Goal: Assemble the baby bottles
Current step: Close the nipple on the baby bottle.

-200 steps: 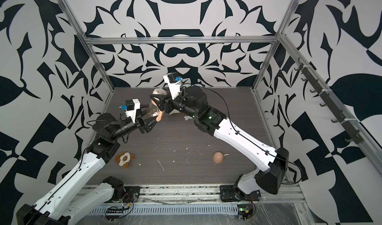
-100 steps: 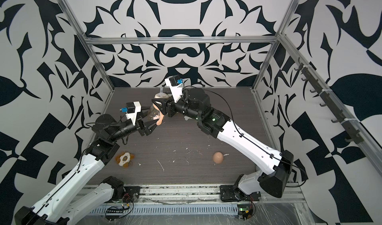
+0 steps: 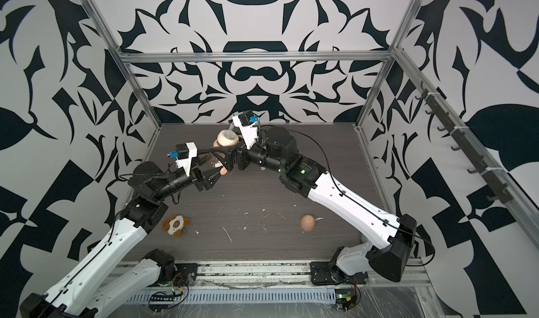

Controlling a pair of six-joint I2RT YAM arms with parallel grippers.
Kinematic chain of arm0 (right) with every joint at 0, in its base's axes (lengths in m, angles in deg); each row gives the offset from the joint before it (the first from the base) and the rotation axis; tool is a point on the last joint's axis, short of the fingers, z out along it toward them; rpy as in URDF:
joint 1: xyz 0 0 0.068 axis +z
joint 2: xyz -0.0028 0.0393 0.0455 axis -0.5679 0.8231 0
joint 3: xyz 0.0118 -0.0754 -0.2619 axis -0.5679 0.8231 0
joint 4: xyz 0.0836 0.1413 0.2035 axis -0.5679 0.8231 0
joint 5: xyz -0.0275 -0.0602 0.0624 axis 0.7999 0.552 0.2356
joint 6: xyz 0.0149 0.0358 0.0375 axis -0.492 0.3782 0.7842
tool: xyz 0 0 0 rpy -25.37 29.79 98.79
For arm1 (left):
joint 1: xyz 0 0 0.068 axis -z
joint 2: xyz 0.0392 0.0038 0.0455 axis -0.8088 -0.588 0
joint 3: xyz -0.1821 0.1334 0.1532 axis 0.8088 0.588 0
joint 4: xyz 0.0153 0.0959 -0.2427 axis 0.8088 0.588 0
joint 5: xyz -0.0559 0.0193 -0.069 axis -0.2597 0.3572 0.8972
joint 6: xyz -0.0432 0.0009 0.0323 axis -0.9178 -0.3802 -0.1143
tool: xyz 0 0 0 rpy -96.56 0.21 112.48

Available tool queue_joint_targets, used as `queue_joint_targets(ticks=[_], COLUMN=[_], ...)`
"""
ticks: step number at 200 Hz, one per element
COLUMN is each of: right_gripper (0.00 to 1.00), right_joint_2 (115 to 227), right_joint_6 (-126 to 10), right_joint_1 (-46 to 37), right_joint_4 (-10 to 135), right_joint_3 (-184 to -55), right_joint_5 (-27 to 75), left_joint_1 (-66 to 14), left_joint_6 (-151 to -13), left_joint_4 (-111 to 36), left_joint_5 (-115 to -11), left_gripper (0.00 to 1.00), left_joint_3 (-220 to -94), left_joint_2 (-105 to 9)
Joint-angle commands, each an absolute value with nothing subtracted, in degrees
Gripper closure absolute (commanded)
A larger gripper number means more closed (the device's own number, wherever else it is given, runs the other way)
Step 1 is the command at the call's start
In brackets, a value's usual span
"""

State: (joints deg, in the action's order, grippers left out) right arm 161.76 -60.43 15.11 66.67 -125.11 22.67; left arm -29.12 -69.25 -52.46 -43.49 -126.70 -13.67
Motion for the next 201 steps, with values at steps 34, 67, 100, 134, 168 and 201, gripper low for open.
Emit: queue_joint_targets(ticks=[34, 67, 100, 134, 168, 201], right_gripper=[0.01, 0.01, 0.01, 0.01, 0.03, 0.02], right_joint_2=[157.9, 154.3, 153.1, 153.6, 164.0, 159.3], right_joint_6=[-61.9, -62.2, -64.2, -62.9, -74.5, -65.6], right_joint_1=[14.5, 10.2, 4.4, -7.6, -10.4, -10.3], right_joint_4=[73.3, 81.8, 97.4, 104.2, 125.8, 109.0], right_joint_3=[-127.1, -130.7, -139.5, -145.0, -161.7, -149.8], right_joint_5=[24.0, 19.4, 10.4, -5.1, -14.9, -15.7], left_joint_1=[-29.3, -29.3, -29.3, -29.3, -29.3, -29.3], left_joint_6=[-67.8, -65.3, -63.3, -59.6, -55.7, -58.3], left_joint_4=[-54.7, -50.7, -47.0, -40.9, -32.7, -34.4], left_joint_5=[-43.3, -42.4, -41.4, -36.8, -33.9, -35.0], left_gripper=[1.00, 1.00, 1.00, 1.00, 1.00, 1.00], left_joint_3=[-128.7, -129.2, -129.0, -130.0, -130.9, -130.0], left_joint_2=[-13.7, -13.1, -12.0, -11.3, -9.8, -8.6])
